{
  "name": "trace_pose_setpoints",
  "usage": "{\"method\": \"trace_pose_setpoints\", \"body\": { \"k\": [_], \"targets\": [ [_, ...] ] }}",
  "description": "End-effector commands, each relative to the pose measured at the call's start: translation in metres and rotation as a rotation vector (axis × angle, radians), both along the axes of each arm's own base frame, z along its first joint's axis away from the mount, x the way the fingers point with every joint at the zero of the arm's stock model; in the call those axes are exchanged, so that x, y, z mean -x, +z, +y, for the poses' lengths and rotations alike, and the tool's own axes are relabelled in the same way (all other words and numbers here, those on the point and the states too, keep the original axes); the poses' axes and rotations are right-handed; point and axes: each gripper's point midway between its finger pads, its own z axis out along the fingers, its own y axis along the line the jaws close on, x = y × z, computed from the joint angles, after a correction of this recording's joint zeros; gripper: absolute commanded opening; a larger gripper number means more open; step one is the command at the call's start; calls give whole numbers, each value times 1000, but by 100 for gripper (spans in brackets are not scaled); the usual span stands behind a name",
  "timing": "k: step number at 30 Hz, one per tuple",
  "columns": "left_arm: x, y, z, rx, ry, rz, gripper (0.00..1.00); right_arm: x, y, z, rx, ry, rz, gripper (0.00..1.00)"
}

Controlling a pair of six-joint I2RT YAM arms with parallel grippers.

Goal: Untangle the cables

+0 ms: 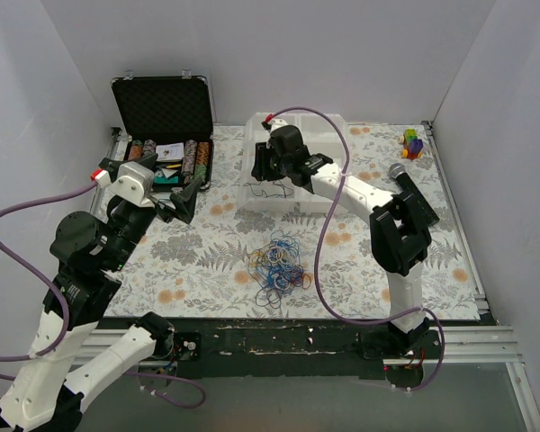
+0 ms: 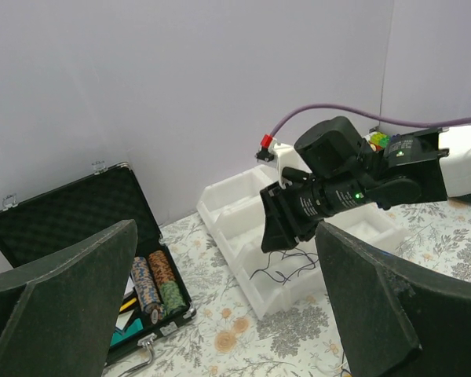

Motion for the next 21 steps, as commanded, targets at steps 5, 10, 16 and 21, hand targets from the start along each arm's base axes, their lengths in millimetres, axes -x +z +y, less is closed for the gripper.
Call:
{"method": "trace_pose_setpoints", "body": {
  "k": [5, 10, 16, 21],
  "targets": [
    [-1, -5, 1, -7, 9, 3, 98, 25, 13, 38, -157, 212, -37, 35],
    [-3, -7, 0, -11, 9, 6, 98, 22, 0, 50, -165, 244, 6, 25],
    [-4, -10, 1, -18, 13, 11, 98, 12, -41, 41, -88, 180, 108, 24],
    [-6, -11, 1, -26, 20, 10, 98, 2, -67, 22, -34, 110, 170, 24]
  ]
}}
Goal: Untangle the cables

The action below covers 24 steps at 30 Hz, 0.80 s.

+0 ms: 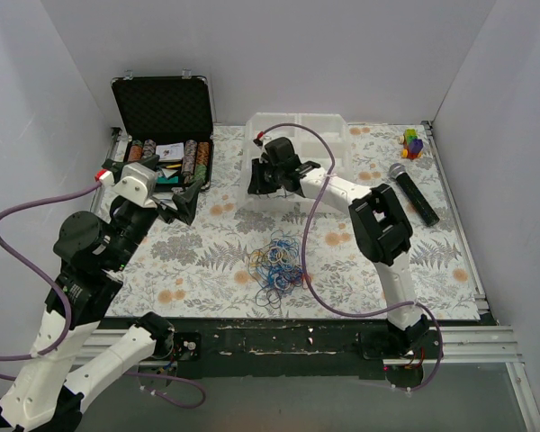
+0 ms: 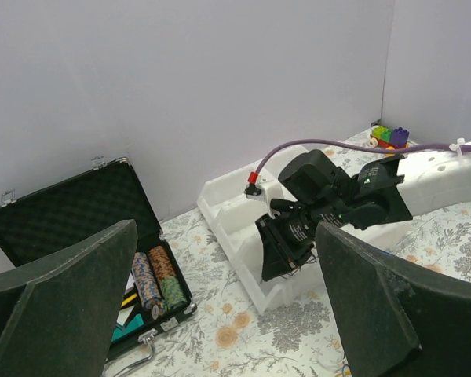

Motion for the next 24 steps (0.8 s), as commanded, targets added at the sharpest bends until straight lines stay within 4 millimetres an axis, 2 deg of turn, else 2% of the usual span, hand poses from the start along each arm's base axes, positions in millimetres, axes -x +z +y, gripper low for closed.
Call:
{"method": "trace_pose_setpoints", "body": {
  "k": [1, 3, 5, 10, 13, 17, 20, 24],
  "targets": [
    [-5, -5, 1, -17, 17, 3, 98, -16, -3, -17, 30, -69, 29, 24],
    [-6, -7, 0, -22, 16, 7, 98, -18, 1, -20, 30, -71, 19, 25],
    [-6, -7, 0, -22, 16, 9, 98, -19, 12, -21, 26, -68, -9, 30],
    [-9, -8, -3, -30, 12, 10, 98, -10, 59, -26, -30, -53, -88, 53],
    [-12, -9, -5, -33, 9, 11, 98, -3, 75, -38, -31, -61, -118, 62],
    [-13, -9, -7, -39, 4, 15, 98, 7, 95, -67, -13, -115, -158, 64],
    [-14, -10, -8, -42, 2, 22, 98, 17, 96, -97, 26, -168, -206, 70],
    [-15, -10, -10, -46, -2, 25, 98, 23, 66, -144, 189, -251, -189, 71]
  ]
}}
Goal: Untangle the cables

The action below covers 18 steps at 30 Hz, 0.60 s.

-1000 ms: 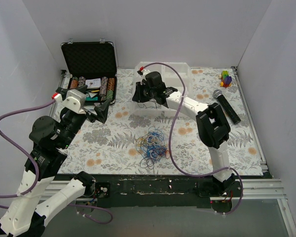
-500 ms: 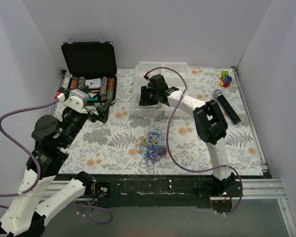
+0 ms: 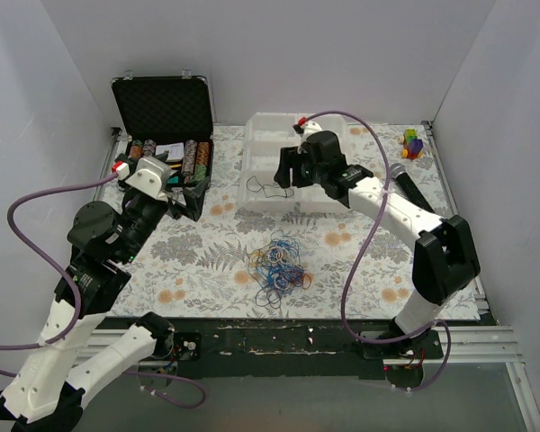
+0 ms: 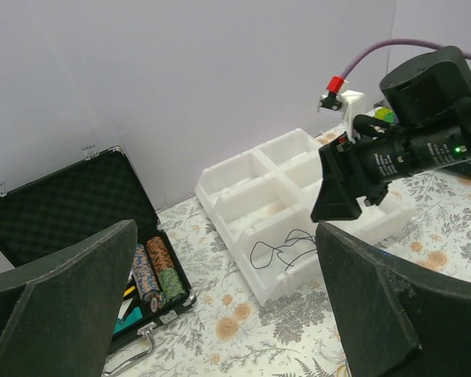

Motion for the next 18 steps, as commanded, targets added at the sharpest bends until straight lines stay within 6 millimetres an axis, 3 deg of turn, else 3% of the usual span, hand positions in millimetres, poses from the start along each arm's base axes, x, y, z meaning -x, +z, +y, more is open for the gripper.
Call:
{"method": "trace_pose_setpoints", "body": {
  "k": [1, 3, 8, 12, 18],
  "targets": [
    [0, 6, 0, -5, -5, -13, 98, -2, -36, -60, 196, -144, -4, 71],
    [0, 6, 0, -9, -4, -14, 98, 5, -56, -78, 250, -177, 12, 71],
    [2, 8, 0, -9, -5, -16, 98, 8, -72, -103, 288, -220, -4, 73],
    [2, 10, 2, -12, 1, -17, 98, 11, -84, -113, 317, -228, 20, 73],
    [4, 12, 5, -8, 7, -22, 98, 27, -105, -114, 314, -196, 61, 65]
  ]
}}
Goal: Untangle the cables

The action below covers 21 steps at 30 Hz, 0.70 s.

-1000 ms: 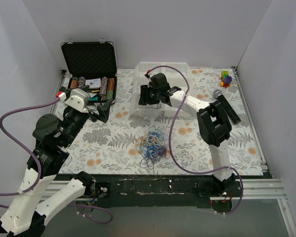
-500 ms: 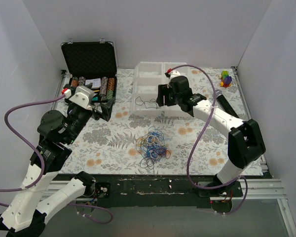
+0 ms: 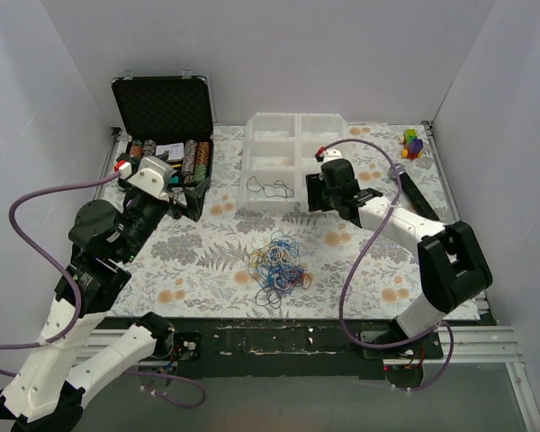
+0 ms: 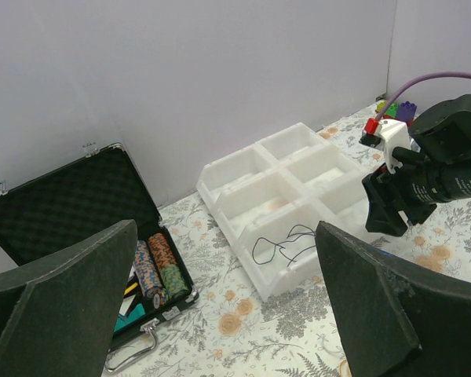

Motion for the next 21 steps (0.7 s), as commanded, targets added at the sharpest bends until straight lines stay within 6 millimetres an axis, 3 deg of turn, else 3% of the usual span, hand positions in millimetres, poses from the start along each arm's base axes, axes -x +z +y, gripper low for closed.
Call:
{"method": "trace_pose_setpoints", "body": {
  "k": [1, 11, 17, 21],
  "targets": [
    [6, 14, 5, 9, 5, -32, 98, 16, -15, -6, -1, 14, 37, 63],
    [6, 10, 4, 12, 2, -23, 98, 48, -19, 19, -106, 84, 74, 56],
    [5, -5, -2, -11, -25, 2, 98, 52, 1, 25, -135, 104, 42, 56],
    [3, -31, -12, -41, -65, 48, 98, 60, 25, 23, -147, 137, -17, 64]
  ]
}}
